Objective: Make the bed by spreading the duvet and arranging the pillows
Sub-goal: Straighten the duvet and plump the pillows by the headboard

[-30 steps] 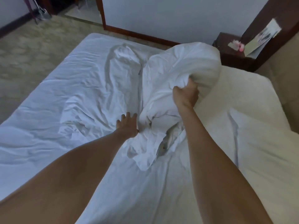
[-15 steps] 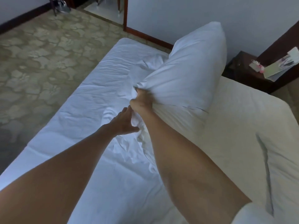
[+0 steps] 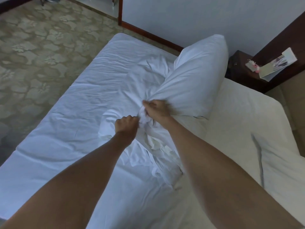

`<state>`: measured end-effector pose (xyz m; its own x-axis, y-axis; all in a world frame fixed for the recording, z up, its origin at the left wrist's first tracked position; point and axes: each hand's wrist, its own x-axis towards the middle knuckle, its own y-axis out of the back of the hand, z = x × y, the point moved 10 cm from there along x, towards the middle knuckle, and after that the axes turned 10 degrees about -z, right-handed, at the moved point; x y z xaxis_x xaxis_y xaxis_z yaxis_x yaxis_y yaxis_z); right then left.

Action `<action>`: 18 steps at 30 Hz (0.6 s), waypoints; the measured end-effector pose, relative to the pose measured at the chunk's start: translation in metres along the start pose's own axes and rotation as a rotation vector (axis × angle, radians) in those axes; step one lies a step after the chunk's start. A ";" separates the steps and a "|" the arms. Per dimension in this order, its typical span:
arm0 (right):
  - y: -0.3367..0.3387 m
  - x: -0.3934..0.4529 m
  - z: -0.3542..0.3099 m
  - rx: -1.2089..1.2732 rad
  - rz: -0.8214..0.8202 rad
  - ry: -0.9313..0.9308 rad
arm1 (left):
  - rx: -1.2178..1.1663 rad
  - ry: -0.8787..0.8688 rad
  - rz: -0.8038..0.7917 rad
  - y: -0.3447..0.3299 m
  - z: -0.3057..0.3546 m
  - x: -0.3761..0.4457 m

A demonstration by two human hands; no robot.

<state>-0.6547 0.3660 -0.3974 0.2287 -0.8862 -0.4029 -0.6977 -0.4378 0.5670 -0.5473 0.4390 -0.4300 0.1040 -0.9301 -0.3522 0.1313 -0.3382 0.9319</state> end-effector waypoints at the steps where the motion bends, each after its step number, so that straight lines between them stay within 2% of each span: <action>1: 0.016 -0.004 0.008 0.008 0.057 0.044 | -0.019 0.025 -0.014 -0.003 -0.004 0.000; 4: 0.068 -0.028 0.027 -0.190 0.363 0.174 | -0.144 0.134 -0.056 -0.012 -0.017 0.003; 6: 0.096 -0.038 0.043 -0.377 0.546 0.111 | -0.239 0.189 -0.069 -0.016 -0.022 0.003; 7: 0.107 -0.038 0.059 -0.353 0.567 0.006 | -0.261 0.210 -0.068 -0.020 -0.024 0.002; 9: 0.119 -0.030 0.094 -0.037 0.486 -0.224 | -0.262 0.214 -0.035 -0.023 -0.025 -0.001; 11: 0.123 -0.021 0.116 0.235 0.411 -0.354 | -0.240 0.184 0.007 -0.022 -0.022 -0.005; 15: 0.130 0.006 0.119 0.323 0.385 -0.333 | -0.218 0.087 0.049 -0.017 -0.011 -0.008; 18: 0.119 0.042 0.113 0.443 0.290 -0.264 | -0.322 0.156 0.025 -0.019 -0.019 -0.006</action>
<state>-0.8049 0.2937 -0.4279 -0.1508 -0.8680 -0.4732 -0.9365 -0.0278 0.3494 -0.5319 0.4536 -0.4476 0.2571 -0.8963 -0.3614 0.4284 -0.2295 0.8739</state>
